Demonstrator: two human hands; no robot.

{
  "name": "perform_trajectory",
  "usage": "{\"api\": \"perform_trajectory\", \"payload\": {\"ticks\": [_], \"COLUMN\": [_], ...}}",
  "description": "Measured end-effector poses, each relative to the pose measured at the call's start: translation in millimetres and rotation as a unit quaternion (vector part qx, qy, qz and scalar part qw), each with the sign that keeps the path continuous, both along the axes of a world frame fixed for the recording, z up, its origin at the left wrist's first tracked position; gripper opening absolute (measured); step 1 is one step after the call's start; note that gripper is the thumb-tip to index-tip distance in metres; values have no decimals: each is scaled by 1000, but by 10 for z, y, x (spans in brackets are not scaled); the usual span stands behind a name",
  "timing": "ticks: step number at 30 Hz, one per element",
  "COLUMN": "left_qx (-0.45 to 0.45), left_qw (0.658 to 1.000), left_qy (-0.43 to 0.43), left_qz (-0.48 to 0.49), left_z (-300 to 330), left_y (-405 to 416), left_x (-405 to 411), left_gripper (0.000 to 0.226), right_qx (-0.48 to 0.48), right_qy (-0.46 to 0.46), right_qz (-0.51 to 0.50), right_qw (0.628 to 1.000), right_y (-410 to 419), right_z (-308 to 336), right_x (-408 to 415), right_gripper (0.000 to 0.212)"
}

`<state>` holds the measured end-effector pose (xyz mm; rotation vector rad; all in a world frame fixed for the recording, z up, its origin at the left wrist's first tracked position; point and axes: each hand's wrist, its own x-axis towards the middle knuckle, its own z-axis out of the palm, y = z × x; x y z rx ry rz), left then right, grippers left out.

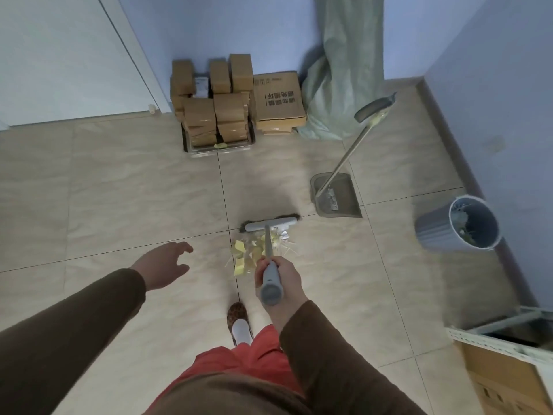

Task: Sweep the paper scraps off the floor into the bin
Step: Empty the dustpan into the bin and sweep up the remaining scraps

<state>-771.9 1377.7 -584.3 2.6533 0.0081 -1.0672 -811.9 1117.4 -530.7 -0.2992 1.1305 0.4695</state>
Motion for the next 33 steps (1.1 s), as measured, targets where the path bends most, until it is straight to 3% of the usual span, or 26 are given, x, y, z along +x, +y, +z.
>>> {"api": "perform_trajectory", "payload": {"ticks": [3, 6, 10, 13, 19, 22, 27, 31, 33], "left_qx": [-17, -38, -58, -90, -164, -197, -163, -111, -92], "left_qw": [1000, 999, 998, 994, 975, 962, 960, 976, 983], "left_qy": [-7, -9, -25, -57, -148, -186, -229, -184, -153], "left_qz": [-14, -18, -27, -22, -2, 10, 4, -36, -49], "left_z": [51, 113, 245, 416, 813, 1098, 1354, 1247, 1192], "left_y": [-178, -389, -736, -1095, -2133, -2826, -3953, -4573, -4783], "left_x": [180, 346, 547, 769, 1500, 1901, 2581, 2946, 3024], "left_gripper": [44, 44, 42, 38, 38, 50, 77, 85, 76], "right_qx": [78, 98, 33, -21, -132, -204, -295, -329, -341], "right_qy": [-27, -41, -48, -45, -67, -103, -126, -120, -107], "right_qz": [-63, -43, 121, 273, 463, 571, 725, 801, 830], "right_qw": [995, 993, 991, 961, 874, 789, 610, 486, 428], "right_y": [-184, -466, -969, -1344, -2403, -3092, -3876, -4205, -4370], "right_z": [306, 474, 412, 479, 907, 1079, 1474, 1639, 1622], "right_x": [-30, -15, 151, 311, 591, 754, 1166, 1353, 1361], "right_gripper": [13, 17, 24, 35, 12, 37, 45, 46, 45]}}
